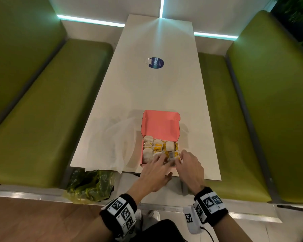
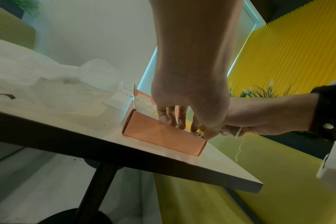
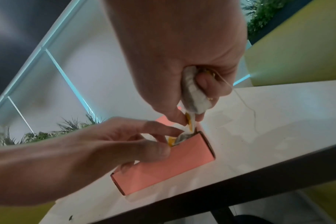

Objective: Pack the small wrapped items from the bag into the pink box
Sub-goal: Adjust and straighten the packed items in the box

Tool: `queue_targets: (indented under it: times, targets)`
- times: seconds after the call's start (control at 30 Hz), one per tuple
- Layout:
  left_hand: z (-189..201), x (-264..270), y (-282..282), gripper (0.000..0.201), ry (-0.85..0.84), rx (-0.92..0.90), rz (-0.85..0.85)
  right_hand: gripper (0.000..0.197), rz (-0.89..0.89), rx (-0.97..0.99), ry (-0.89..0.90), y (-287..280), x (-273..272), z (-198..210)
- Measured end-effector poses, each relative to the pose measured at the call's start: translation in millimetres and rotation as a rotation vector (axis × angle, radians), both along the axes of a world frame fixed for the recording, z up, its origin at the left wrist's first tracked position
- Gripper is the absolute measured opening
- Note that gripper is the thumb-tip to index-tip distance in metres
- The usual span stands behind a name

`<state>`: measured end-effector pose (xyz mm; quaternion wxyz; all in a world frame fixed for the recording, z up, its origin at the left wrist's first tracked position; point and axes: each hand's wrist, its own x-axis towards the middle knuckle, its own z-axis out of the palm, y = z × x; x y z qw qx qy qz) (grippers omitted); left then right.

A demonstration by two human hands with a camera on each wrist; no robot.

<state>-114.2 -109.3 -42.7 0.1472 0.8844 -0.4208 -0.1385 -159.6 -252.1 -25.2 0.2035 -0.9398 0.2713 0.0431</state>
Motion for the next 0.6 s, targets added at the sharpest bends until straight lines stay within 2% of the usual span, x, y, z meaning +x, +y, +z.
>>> queue_targets:
  times: [0.2, 0.37, 0.47, 0.6]
  targets:
    - [0.2, 0.3, 0.7, 0.055, -0.001, 0.029, -0.027, 0.016, 0.050, -0.072, 0.029, -2.0, 1.2, 1.0]
    - [0.8, 0.8, -1.5, 0.054, -0.013, 0.060, -0.034, 0.020, 0.159, -0.092, -0.044, 2.0, -1.5, 3.0]
    - [-0.1, 2.0, -1.4, 0.055, 0.011, 0.043, -0.024, 0.019, 0.253, -0.134, 0.021, 2.3, -1.3, 0.5]
    - [-0.2, 2.3, -0.5, 0.054, 0.009, 0.045, -0.027, 0.022, 0.247, -0.197, 0.102, -2.4, 2.0, -7.2]
